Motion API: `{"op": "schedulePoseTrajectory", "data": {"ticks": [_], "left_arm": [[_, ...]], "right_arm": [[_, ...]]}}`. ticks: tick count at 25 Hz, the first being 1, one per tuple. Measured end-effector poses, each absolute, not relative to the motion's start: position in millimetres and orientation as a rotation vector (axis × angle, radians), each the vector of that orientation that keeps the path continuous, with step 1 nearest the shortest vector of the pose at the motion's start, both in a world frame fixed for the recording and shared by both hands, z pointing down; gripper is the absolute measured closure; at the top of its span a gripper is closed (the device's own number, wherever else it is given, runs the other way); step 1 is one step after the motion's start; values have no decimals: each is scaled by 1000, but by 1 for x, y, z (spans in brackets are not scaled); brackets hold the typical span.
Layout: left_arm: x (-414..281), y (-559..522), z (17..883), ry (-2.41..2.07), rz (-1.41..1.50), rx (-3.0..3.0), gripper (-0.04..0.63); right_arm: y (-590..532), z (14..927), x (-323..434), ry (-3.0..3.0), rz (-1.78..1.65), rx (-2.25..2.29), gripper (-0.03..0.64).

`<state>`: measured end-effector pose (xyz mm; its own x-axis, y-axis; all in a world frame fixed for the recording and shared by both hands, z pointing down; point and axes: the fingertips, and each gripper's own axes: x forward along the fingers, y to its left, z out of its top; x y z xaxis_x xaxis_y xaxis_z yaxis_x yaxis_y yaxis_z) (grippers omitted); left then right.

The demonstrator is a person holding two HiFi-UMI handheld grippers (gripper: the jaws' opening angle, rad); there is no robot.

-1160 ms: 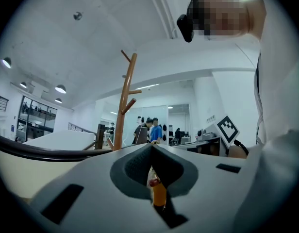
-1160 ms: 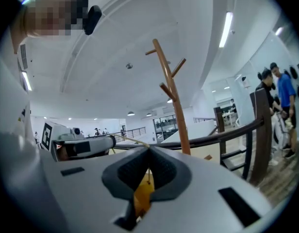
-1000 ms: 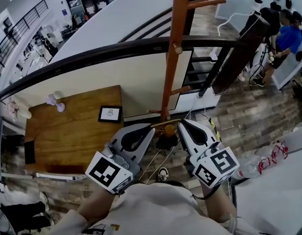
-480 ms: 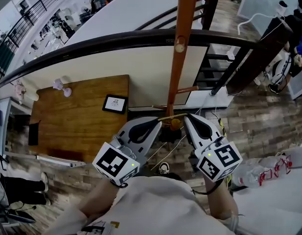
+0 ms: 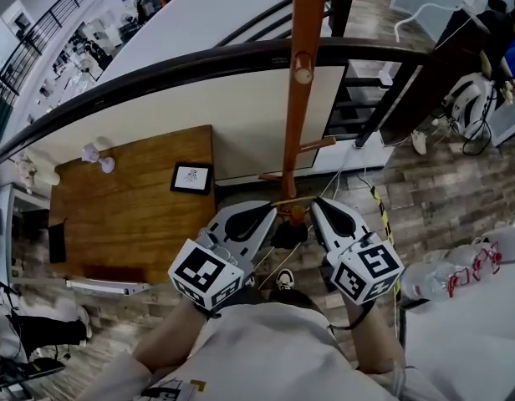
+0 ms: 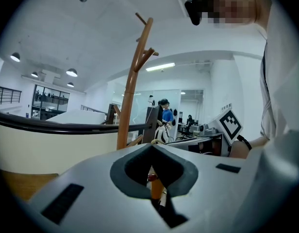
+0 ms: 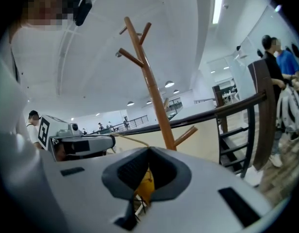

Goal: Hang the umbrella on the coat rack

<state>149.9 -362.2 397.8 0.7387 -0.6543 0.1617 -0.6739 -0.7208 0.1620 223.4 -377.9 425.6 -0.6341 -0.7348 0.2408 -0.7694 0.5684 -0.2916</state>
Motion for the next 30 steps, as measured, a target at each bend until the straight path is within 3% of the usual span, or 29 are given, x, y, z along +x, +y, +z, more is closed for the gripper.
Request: {"op": "schedulePoseTrajectory", "data": {"ticks": [30], "left_arm": [[161, -439, 595, -869, 298, 2489, 595]], "right_arm": [[-438, 613, 215, -2413, 779, 1312, 606]]}}
